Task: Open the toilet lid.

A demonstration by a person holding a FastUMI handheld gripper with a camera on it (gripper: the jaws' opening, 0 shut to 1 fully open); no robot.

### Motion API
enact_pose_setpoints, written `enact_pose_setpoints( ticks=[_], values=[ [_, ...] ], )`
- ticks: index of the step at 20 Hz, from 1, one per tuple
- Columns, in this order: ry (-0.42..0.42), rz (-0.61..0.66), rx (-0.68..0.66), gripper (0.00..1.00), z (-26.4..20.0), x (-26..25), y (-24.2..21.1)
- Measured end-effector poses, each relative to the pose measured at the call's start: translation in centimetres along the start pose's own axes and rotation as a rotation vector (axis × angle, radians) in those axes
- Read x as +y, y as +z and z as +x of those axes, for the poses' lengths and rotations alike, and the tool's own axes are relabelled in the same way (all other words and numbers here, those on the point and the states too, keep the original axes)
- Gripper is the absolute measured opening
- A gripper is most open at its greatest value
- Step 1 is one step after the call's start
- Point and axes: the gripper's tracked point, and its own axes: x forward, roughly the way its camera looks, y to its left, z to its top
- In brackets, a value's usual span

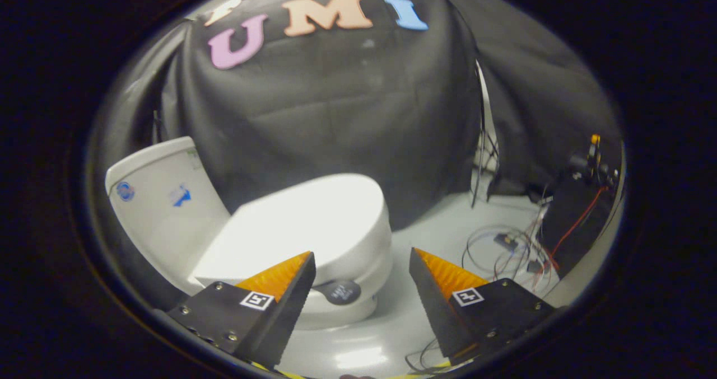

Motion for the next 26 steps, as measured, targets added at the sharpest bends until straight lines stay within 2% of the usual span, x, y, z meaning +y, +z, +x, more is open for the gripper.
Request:
enact_pose_setpoints(
  ticks=[2, 5, 7, 10, 11, 12, 13, 14, 15, 16, 18, 26],
  values=[
    [0.026, 0.106, 0.121, 1.0, 1.6, 0.2, -2.9],
    [0.086, 0.27, 0.156, 0.84, 3.1, 1.1, -3.4],
    [0.124, 0.333, 0.188, 0.83, 3.8, 1.5, -3.9],
    [0.213, 0.484, 0.225, 0.62, 4.1, 3.4, -3.9],
    [0.212, 0.507, 0.218, 0.47, 3.9, 3.3, -3.6],
    [0.23, 0.514, 0.214, 0.38, 3.9, 3.4, -3.6],
    [0.261, 0.517, 0.205, 0.34, 3.7, 3.7, -3.4],
    [0.254, 0.501, 0.191, 0.34, 3.1, 3.4, -3.2],
    [0.23, 0.528, 0.185, 0.22, 1.0, 2.4, -3.3],
    [0.227, 0.563, 0.206, 0.09, 2.6, 3.1, -3.2],
    [0.223, 0.555, 0.208, 0.09, 2.5, 3.8, -2.9],
    [0.247, 0.379, 0.12, 0.09, 0.8, 5.0, 0.3]
  ],
)
